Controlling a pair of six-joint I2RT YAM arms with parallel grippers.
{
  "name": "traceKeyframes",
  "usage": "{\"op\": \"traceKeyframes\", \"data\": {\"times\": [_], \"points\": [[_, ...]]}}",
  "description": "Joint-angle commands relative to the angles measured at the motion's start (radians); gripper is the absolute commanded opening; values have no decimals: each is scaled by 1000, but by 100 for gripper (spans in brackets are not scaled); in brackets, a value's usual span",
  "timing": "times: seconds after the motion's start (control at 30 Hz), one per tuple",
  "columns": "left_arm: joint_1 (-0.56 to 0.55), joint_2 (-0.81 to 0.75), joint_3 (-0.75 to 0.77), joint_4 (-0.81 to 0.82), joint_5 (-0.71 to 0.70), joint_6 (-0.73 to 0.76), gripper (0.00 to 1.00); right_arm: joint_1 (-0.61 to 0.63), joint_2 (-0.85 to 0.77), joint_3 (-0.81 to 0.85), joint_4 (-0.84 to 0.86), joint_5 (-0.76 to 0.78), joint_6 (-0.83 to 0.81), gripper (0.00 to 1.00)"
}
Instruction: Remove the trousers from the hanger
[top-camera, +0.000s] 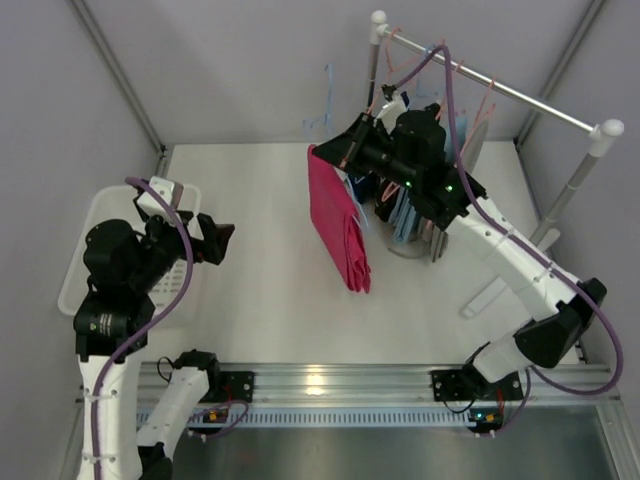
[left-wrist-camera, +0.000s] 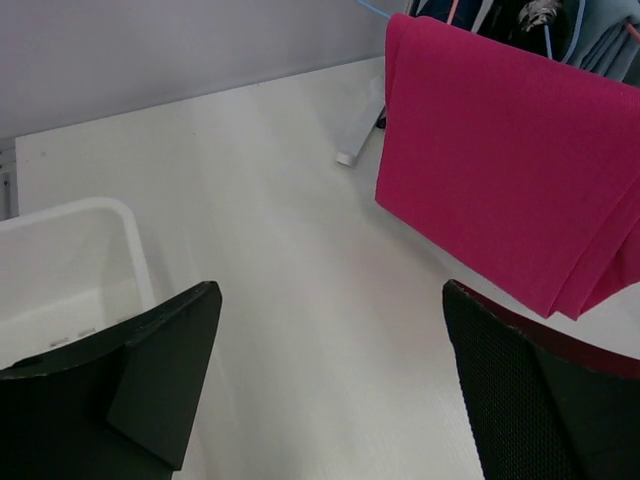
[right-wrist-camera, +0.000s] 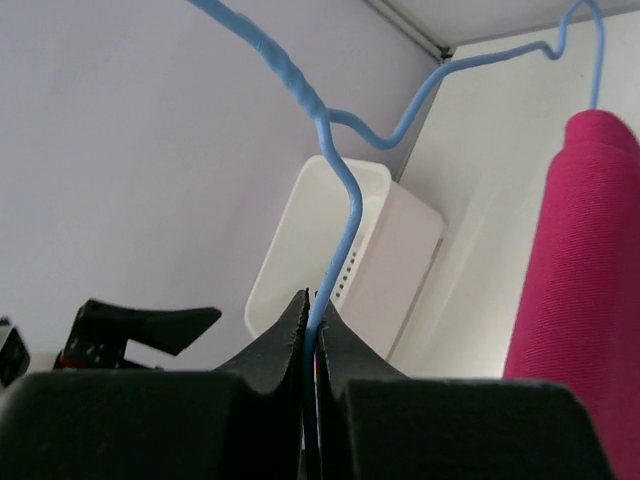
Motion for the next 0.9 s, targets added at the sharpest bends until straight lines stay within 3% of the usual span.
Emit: {"op": "traceKeyframes", "data": {"times": [0.0, 0.33, 0.57, 0.7, 0.87], "points": [[4, -14, -50, 134, -36, 31, 96, 56, 54, 188, 97, 133, 32, 0], [3, 5, -216, 535, 29, 14, 93, 151, 316, 566, 50, 294, -20, 0], [-63, 31, -325, 608, 38, 69, 92, 196, 418, 715, 62, 411, -90, 0], [-166, -21, -420, 602, -36, 158, 93, 214, 461, 776, 100, 466, -132, 0], [-192, -96, -515, 539, -30, 195, 93, 223, 505, 824, 127, 528, -183, 0]]}}
